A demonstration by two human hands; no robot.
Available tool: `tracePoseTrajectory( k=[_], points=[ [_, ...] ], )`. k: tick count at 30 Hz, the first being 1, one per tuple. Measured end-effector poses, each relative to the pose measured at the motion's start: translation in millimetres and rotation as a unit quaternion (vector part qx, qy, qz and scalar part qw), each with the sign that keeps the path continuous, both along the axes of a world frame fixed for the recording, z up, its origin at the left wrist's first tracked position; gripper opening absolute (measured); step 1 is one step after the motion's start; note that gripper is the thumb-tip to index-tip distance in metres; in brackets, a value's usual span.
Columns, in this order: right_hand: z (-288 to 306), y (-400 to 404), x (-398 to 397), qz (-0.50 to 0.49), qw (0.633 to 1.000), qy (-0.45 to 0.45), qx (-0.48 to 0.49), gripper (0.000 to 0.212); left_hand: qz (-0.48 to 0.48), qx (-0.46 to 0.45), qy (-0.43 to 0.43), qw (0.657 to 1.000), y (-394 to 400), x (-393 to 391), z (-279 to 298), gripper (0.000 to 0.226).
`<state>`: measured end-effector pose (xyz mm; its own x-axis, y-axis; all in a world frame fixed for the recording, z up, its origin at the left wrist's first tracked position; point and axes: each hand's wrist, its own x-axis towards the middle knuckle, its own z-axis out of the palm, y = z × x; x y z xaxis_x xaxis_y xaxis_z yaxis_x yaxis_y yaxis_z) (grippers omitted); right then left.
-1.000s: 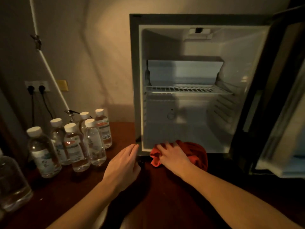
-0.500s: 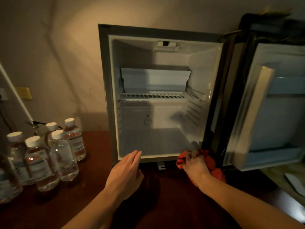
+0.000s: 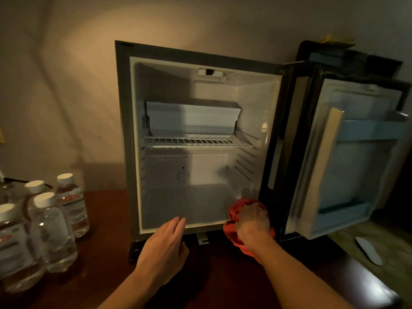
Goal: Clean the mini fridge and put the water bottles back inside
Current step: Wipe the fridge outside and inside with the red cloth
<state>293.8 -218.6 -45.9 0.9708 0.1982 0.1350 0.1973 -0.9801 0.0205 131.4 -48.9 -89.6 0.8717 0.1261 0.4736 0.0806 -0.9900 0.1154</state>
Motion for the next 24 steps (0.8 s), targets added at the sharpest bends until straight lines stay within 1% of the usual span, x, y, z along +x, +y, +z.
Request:
tracePoseTrajectory(
  k=[2,3,4,6,8,11,14,17,20,22,24],
  points=[
    [-4,7,-1,-0.08,0.992,0.015,0.096,0.092,-0.01,0.001,-0.004,1.0,-6,5,3,0.065],
    [-6,9,1,-0.108,0.983,0.027,0.148,0.093,-0.015,0.001,-0.006,1.0,-8,8,5,0.065],
    [-9,11,5,-0.124,0.973,0.048,0.19,0.089,-0.021,0.001,-0.006,1.0,-9,10,7,0.065],
    [-8,8,13,-0.108,0.965,0.087,0.223,0.071,-0.034,0.001,-0.007,0.999,-10,16,8,0.066],
    [-6,1,21,-0.067,0.967,0.111,0.221,0.054,-0.039,0.003,-0.002,0.999,-11,22,10,0.066],
    [-5,-4,19,-0.002,0.97,0.144,0.197,0.045,-0.036,0.008,-0.003,0.999,-12,32,18,0.067],
    [-10,-5,7,0.064,0.982,0.153,0.09,0.043,-0.048,0.02,-0.012,0.999,-20,39,29,0.071],
    [-18,-11,-13,0.144,0.987,0.073,-0.011,0.047,-0.049,0.029,-0.051,0.997,-29,45,39,0.071],
    [-14,-31,-29,0.226,0.971,-0.035,-0.063,0.038,-0.043,0.039,-0.053,0.997,-37,49,49,0.071],
    [-1,-52,-30,0.259,0.959,-0.094,-0.069,0.04,-0.047,0.038,-0.044,0.997,-44,51,56,0.068],
    [24,-75,-31,0.286,0.946,-0.146,-0.05,0.04,-0.05,0.038,-0.043,0.997,-51,53,63,0.063]
  ],
)
